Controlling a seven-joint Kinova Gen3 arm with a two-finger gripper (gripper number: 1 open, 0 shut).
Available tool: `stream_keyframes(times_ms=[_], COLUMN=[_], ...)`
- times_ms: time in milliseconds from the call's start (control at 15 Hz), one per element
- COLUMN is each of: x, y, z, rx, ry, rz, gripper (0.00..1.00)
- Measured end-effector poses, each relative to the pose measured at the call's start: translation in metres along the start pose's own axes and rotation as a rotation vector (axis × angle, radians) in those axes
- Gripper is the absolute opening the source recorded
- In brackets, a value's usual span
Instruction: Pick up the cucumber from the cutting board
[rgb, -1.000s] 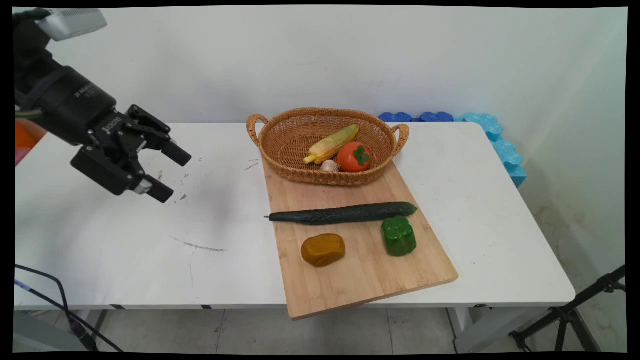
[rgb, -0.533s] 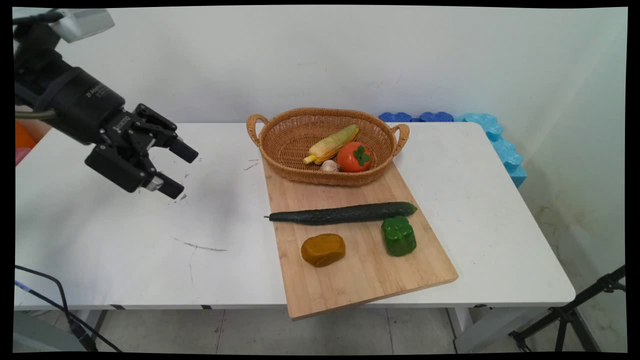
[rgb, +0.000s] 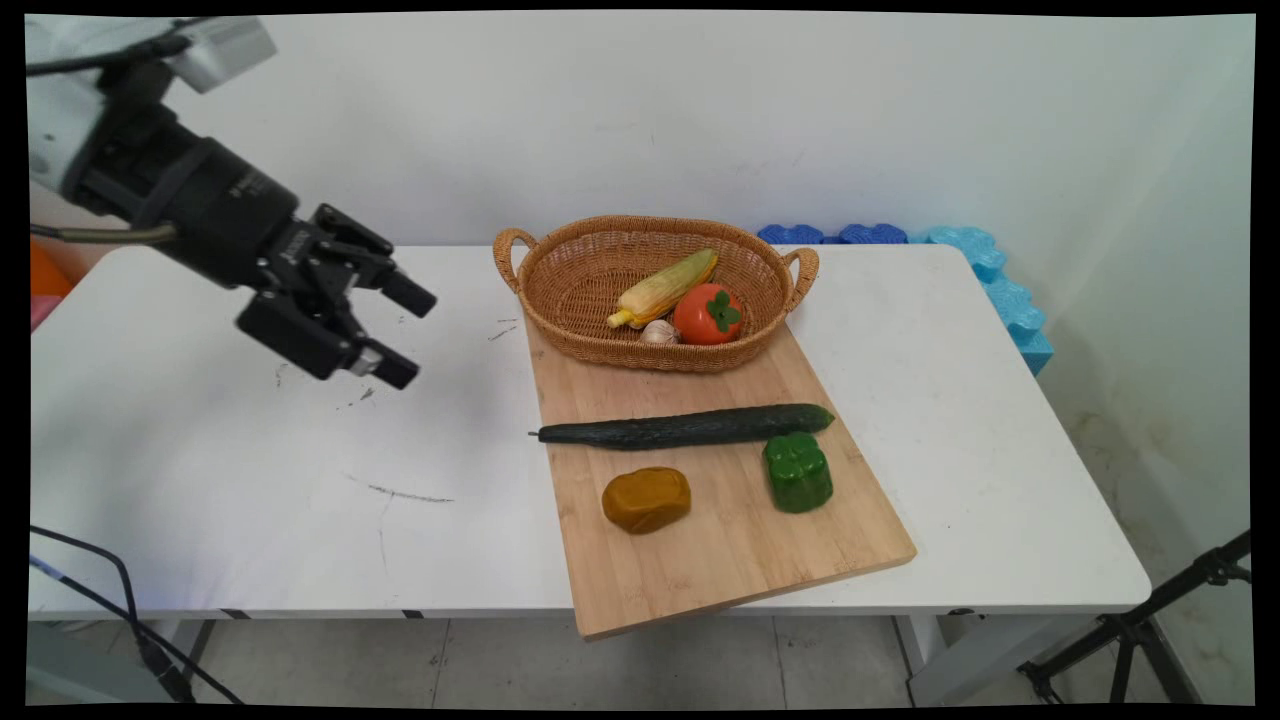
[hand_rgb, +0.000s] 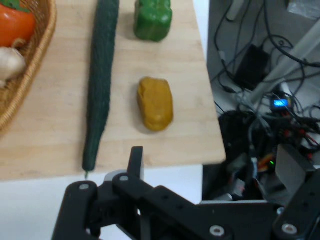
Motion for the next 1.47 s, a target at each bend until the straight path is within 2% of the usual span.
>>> stream_keyframes(times_ms=[400, 600, 800, 1467], x=[0.039, 0.058, 0.072, 0.086], y=[-0.002, -0.012, -0.023, -0.053], z=[0.057, 0.092, 0.13, 0.249], rx=[0.075, 0.133, 0.172, 0.216], ry=[-0.012, -0.036, -0.071, -0.186], rz=[0.034, 0.037, 0.036, 0.005], gripper=[1.0, 1.0, 1.0, 1.0])
